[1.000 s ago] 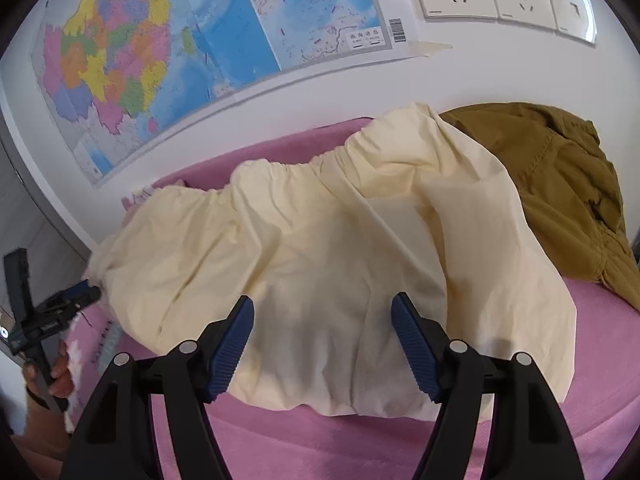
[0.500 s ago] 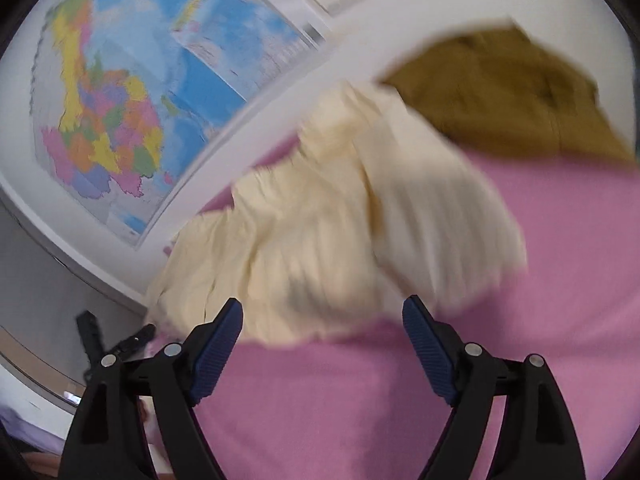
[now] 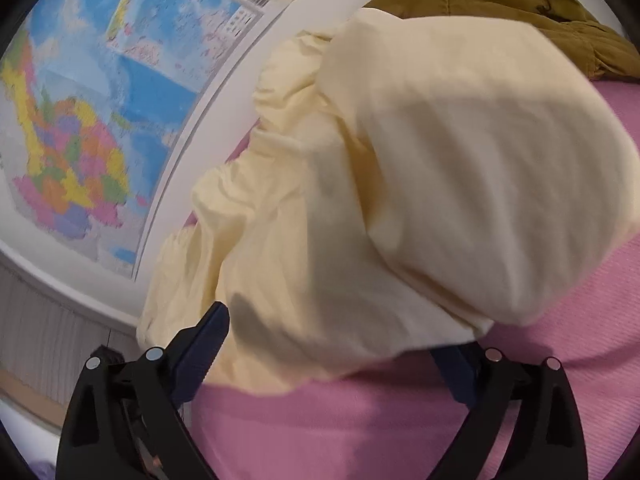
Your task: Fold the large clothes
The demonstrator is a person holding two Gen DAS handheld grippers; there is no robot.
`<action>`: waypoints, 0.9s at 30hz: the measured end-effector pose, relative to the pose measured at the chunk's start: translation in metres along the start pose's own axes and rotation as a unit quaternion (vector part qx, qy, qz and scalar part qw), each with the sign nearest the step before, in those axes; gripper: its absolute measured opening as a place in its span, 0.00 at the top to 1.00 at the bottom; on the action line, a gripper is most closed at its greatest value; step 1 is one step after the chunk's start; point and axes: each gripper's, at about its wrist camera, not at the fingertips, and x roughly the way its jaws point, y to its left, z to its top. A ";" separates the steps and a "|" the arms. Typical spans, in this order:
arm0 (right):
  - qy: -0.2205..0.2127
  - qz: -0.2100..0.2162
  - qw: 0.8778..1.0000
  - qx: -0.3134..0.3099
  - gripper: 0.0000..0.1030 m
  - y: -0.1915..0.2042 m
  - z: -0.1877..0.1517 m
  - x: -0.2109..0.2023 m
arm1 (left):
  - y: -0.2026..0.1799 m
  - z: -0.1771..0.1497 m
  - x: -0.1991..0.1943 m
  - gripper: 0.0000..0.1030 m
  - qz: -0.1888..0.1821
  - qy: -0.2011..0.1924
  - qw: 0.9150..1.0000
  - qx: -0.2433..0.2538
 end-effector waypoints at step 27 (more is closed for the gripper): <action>0.030 -0.045 0.993 -0.101 0.51 0.010 -0.066 -0.081 | -0.033 -0.074 -0.119 0.39 0.020 -0.093 0.983 0.156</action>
